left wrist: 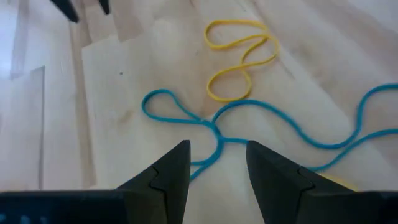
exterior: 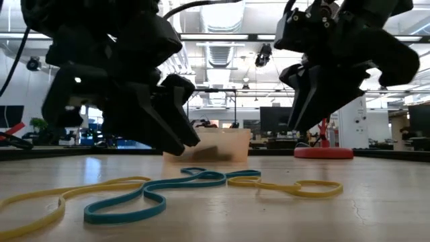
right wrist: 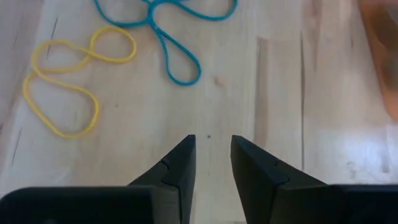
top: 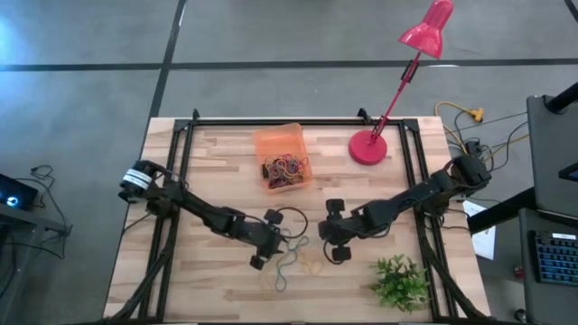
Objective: Pick and place rubber bands into bin
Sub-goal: Put the blue rubber band into the orange bin
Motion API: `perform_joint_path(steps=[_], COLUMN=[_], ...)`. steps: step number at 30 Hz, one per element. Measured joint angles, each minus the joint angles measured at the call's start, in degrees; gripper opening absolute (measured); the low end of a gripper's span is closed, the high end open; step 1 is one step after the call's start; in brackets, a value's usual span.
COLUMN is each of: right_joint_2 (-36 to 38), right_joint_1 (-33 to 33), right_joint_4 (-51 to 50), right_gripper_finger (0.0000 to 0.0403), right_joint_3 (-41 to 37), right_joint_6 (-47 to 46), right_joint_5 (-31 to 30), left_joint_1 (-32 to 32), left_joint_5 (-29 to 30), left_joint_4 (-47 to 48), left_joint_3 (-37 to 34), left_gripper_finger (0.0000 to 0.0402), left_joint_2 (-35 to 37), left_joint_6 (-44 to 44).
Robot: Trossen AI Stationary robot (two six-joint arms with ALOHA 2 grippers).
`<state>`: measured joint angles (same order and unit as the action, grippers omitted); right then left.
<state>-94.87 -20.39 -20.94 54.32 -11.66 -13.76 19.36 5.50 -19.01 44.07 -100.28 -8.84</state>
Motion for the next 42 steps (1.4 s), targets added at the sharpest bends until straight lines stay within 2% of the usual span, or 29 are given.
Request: perform_joint_path(steps=[6,13,19,42], right_joint_2=[0.0,0.0,0.0,0.0], right_joint_1=[-0.5,-0.5,-0.5,-0.5], right_joint_4=[0.9,1.5,2.0,1.9], right_gripper_finger=[0.0082,0.0081,0.0078,0.0068], right_joint_3=[-0.2,-0.2,-0.2,-0.4], right_joint_6=[0.0,0.3,0.7,0.4], right_joint_5=[0.0,0.0,0.0,0.1], left_joint_1=[-0.7,-1.1,-1.5,-2.1], left_joint_5=[-0.2,-2.5,-7.9,-15.2], left_joint_4=[0.4,-0.5,-0.8,-0.5], left_joint_3=[0.3,0.6,3.9,7.2], left_gripper_finger=[0.0141,0.0141,0.0141,0.0141], left_joint_2=[-1.1,-3.0,-6.5,-8.4], left_joint_6=[-5.1,-6.1,-3.4,-0.4])
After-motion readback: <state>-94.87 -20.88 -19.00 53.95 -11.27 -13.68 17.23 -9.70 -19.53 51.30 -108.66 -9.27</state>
